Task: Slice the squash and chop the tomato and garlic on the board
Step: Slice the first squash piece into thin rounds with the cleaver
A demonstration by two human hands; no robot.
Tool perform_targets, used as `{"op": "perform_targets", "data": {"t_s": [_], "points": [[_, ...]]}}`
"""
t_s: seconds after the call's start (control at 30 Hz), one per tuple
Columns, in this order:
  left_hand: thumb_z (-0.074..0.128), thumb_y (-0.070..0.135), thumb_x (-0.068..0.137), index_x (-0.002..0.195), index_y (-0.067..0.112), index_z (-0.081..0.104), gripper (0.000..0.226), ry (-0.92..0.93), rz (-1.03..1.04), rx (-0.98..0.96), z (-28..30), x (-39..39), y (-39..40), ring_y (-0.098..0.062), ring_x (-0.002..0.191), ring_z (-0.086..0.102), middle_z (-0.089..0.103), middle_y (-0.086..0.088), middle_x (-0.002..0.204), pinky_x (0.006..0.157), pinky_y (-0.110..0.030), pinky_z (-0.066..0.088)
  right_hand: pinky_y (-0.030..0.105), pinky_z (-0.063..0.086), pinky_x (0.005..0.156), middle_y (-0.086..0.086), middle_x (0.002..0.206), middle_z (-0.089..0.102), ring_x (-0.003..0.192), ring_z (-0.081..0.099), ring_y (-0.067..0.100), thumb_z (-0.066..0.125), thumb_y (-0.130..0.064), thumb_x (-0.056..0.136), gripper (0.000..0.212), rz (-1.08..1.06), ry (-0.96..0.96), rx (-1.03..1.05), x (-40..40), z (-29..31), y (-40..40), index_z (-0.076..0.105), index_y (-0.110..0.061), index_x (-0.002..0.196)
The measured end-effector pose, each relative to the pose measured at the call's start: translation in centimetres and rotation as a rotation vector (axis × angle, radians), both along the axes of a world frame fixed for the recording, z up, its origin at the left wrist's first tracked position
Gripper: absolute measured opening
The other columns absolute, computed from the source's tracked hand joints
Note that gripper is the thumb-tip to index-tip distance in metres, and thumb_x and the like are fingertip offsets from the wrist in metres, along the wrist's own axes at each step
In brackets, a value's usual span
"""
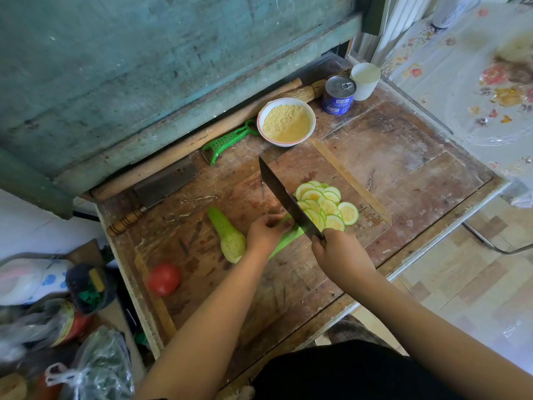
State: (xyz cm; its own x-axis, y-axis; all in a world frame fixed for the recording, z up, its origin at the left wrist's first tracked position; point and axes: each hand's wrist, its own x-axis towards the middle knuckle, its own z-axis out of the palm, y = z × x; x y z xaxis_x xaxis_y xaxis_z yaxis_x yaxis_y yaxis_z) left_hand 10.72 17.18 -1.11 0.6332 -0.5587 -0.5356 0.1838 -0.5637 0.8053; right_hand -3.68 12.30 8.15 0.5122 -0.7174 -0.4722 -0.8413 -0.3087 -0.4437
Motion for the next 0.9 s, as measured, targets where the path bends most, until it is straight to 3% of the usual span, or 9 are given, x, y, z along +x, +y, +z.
{"op": "perform_targets", "data": {"t_s": [0.2,0.47,0.73,0.9], "points": [[0.078,0.027,0.076,0.096,0.012,0.068,0.027,-0.017,-0.001,0.018,0.1,-0.1,0.0,-0.014,0.090,0.062,0.067,0.001,0.091,0.085,-0.029,0.048,0.026,0.029,0.045,0.003,0.061,0.047,0.051,0.044,0.019,0.038,-0.031,0.099,0.038,0.016,0.044,-0.004,0.5,0.0,-0.1,0.039,-0.015,0.064],[0.080,0.028,0.074,0.095,0.016,0.066,0.028,0.001,0.002,0.048,0.0,0.0,-0.1,-0.020,0.097,0.063,0.067,-0.002,0.098,0.087,-0.034,0.049,0.026,0.029,0.045,0.005,0.062,0.046,0.052,0.043,0.022,0.037,-0.030,0.100,0.040,0.020,0.063,0.023,1.3,-1.2,-0.4,0.040,-0.013,0.064],[0.078,0.031,0.076,0.107,0.011,0.067,0.039,-0.036,-0.016,0.048,0.5,-0.1,0.0,-0.012,0.092,0.059,0.064,0.002,0.099,0.081,-0.023,0.042,0.027,0.029,0.045,0.004,0.064,0.048,0.053,0.044,0.020,0.039,-0.030,0.099,0.036,-0.022,0.085,0.094,1.2,-3.1,-0.8,0.041,-0.014,0.067],[0.077,0.035,0.077,0.103,0.017,0.067,0.033,-0.029,-0.032,0.062,0.4,0.0,0.1,-0.014,0.098,0.060,0.064,0.004,0.101,0.090,-0.030,0.048,0.026,0.028,0.044,0.004,0.061,0.048,0.051,0.044,0.019,0.042,-0.029,0.098,0.036,-0.052,0.019,0.089,0.6,-2.1,-0.9,0.043,-0.014,0.066]]}}
